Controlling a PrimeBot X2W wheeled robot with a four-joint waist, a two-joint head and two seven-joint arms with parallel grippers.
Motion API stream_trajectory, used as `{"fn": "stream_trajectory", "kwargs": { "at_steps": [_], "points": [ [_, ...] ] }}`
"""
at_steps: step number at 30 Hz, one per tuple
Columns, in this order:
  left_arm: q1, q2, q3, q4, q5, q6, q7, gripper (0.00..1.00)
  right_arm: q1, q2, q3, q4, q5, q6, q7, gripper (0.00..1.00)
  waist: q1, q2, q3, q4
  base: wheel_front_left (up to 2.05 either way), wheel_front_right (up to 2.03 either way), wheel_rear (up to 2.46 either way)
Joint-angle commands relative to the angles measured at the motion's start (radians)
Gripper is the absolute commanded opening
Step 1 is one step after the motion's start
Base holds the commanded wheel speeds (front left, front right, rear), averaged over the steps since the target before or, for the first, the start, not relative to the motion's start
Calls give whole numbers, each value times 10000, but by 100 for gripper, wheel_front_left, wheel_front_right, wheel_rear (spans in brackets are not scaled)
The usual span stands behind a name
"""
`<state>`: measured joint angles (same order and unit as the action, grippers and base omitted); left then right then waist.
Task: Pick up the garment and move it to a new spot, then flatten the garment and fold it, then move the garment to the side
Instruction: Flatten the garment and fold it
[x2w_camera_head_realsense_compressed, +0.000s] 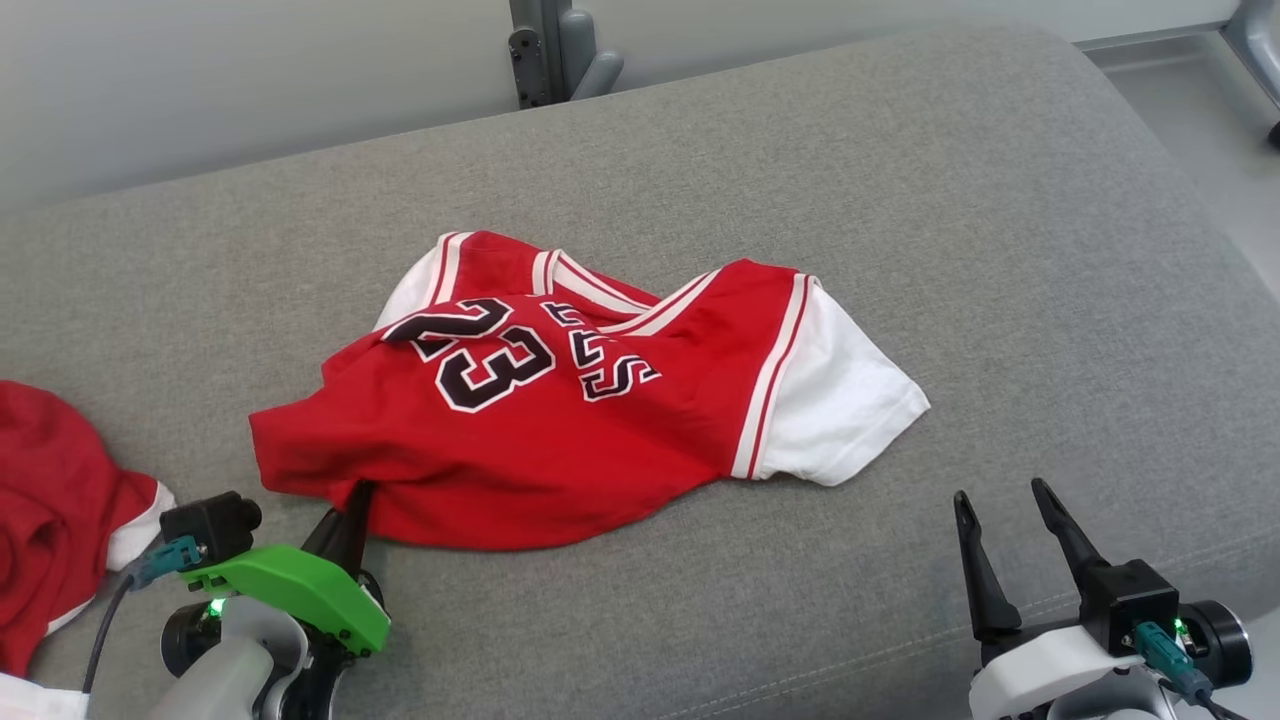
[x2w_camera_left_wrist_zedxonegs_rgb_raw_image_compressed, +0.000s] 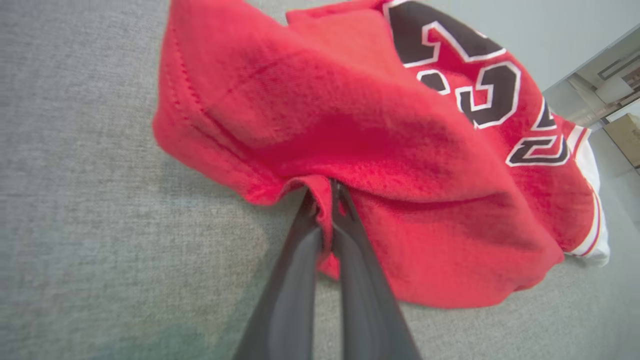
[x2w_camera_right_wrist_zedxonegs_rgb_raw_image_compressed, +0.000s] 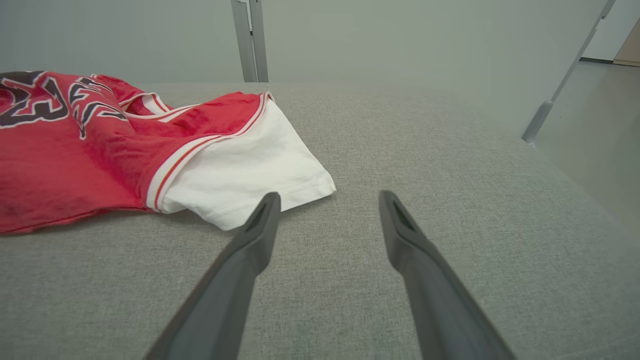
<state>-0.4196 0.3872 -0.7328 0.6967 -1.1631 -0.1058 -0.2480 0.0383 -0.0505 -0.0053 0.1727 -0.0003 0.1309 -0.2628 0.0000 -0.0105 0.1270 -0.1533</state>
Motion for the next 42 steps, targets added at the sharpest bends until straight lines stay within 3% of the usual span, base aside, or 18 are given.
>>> {"fn": "stream_trajectory", "kwargs": {
  "at_steps": [1, 7, 19, 24, 26, 32, 42],
  "points": [
    [151, 78, 119, -137, 61, 16, -79, 0, 90, -2, -8, -1, 67, -3, -31, 100, 0, 105, -67, 122, 0, 0, 0],
    [1062, 415, 841, -2063, 95, 593, -176, 0, 242, -6, 27, 57, 18, -5, -31, 100, 0, 105, -360, 497, 0, 0, 0],
    [4218, 1733, 1263, -8270, -21, 3050, 137, 0, 350, -9, 60, 78, 131, -3, -31, 100, 0, 105, -526, 1130, 0, 0, 0],
    [4819, 2018, 1138, -9641, -252, 3606, 572, 0, 123, -6, 79, 13, 132, -3, -31, 100, 0, 105, -301, 1144, 0, 0, 0],
    [4676, 2156, 1148, -9682, -162, 3711, 703, 0, 64, -8, 60, -5, 90, -3, -31, 100, 0, 105, -155, 1133, 0, 0, 0],
    [3364, 1905, 1092, -8846, -86, 3452, 1254, 0, -180, -6, 139, -10, 62, -3, -30, 100, 0, 105, 232, 1013, 0, 0, 0],
    [-405, 892, 752, -4785, -9, 2654, 2926, 0, -779, -8, 376, 65, 159, -3, -30, 100, 0, 105, 1017, 304, 0, 0, 0]
  ]
}}
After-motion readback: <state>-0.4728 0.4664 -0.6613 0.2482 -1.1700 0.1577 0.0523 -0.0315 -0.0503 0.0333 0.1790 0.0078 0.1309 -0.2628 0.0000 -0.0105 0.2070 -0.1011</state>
